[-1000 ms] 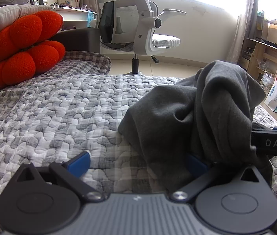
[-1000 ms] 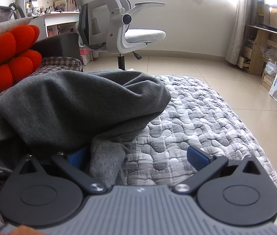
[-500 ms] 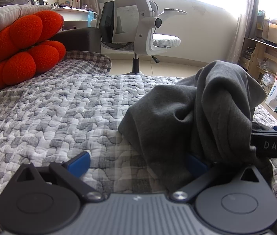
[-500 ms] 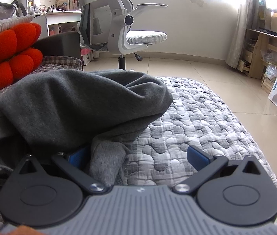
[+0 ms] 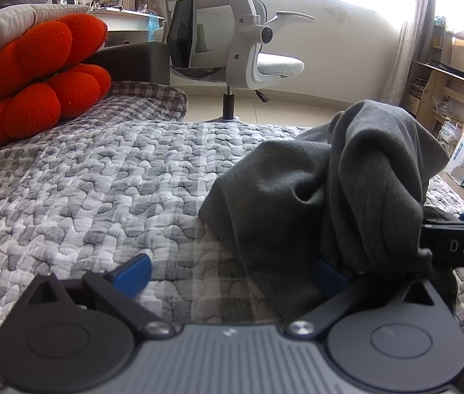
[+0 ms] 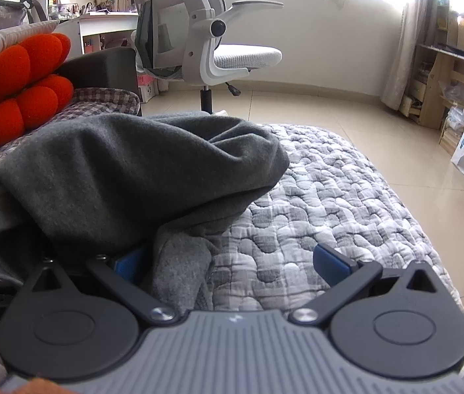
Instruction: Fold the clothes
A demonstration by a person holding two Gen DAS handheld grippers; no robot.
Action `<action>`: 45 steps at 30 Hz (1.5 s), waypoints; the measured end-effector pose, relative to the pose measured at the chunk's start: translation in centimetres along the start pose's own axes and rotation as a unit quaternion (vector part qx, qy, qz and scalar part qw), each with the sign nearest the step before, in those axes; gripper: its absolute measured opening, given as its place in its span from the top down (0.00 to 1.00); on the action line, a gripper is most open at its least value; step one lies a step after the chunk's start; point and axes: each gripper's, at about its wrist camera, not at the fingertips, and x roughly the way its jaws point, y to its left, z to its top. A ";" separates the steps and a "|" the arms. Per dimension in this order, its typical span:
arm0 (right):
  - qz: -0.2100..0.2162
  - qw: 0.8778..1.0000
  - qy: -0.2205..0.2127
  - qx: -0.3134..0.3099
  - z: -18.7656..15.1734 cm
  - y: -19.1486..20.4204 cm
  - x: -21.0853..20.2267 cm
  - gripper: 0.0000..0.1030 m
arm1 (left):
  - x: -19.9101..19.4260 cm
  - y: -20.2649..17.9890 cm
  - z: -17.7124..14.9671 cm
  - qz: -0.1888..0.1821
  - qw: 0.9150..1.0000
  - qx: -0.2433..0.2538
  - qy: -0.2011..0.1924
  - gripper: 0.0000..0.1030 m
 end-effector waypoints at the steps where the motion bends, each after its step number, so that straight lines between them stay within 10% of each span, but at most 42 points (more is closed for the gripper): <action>1: 0.001 1.000 0.003 0.000 0.0 -0.1 -0.1 0.00 | 0.0 0.0 0.0 0.001 1.000 0.001 0.000 0.00; 29: 0.008 0.991 0.131 -0.006 -1.2 2.4 -3.1 0.00 | -3.6 0.8 0.8 0.019 1.000 0.020 -0.005 0.01; 45: -0.007 0.993 0.118 -0.013 -2.8 2.7 -3.3 0.00 | -4.0 2.1 0.8 -0.005 1.000 0.015 0.023 0.01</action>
